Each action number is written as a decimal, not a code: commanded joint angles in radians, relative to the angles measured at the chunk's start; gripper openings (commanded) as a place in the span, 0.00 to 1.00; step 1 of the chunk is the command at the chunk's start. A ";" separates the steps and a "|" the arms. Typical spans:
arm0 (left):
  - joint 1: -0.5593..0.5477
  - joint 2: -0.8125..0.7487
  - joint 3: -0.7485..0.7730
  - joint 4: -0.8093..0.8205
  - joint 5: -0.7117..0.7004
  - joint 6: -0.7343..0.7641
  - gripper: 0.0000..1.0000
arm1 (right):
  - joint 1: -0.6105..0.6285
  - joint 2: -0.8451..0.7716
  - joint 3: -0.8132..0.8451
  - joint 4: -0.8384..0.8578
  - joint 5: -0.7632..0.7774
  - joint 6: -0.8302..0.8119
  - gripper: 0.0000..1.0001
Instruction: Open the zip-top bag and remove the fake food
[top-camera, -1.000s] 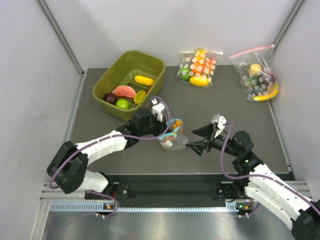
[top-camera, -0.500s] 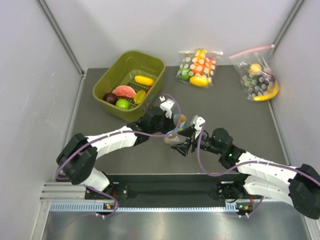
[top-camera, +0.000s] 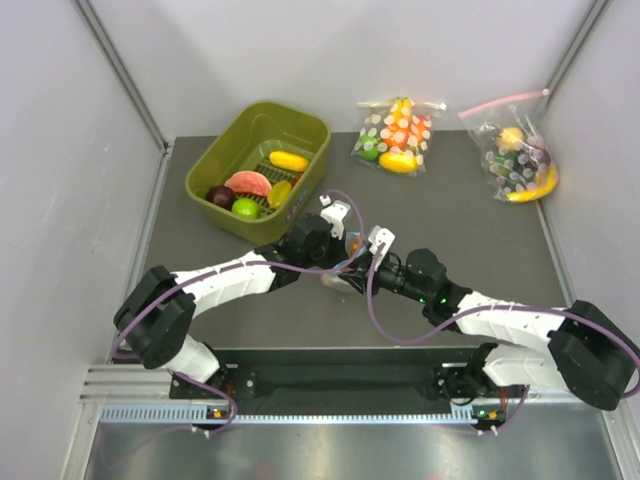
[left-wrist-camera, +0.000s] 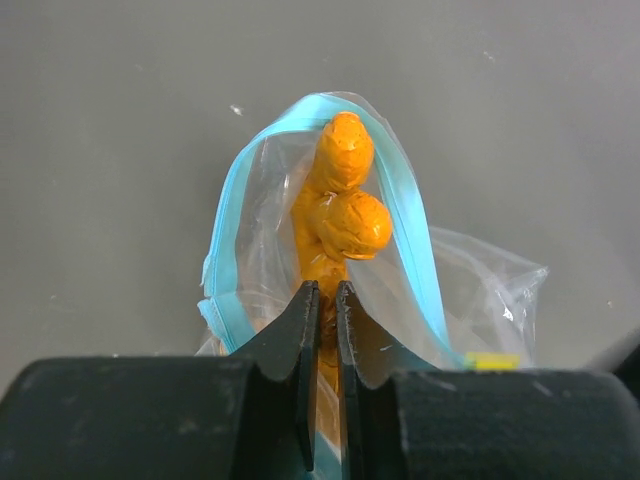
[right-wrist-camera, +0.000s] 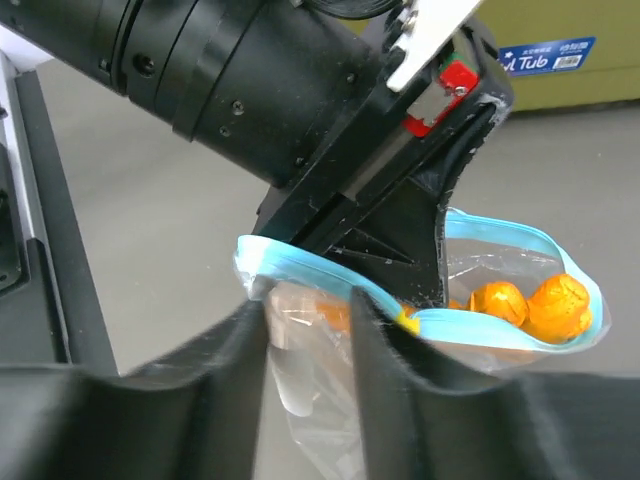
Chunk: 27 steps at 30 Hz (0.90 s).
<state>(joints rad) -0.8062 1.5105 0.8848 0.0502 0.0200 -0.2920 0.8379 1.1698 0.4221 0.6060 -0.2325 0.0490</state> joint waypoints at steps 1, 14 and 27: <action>-0.005 -0.018 0.040 -0.015 -0.032 0.008 0.00 | 0.026 0.010 0.060 0.061 0.018 -0.024 0.25; 0.005 0.066 0.128 -0.081 -0.170 0.036 0.00 | 0.046 -0.068 0.027 0.017 0.041 -0.031 0.02; 0.044 0.093 0.171 -0.082 -0.227 0.013 0.00 | 0.072 -0.099 -0.008 -0.012 0.032 0.000 0.00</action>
<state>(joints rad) -0.7856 1.5875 1.0153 -0.0513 -0.1123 -0.2733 0.8673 1.0931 0.4183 0.5346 -0.1490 0.0212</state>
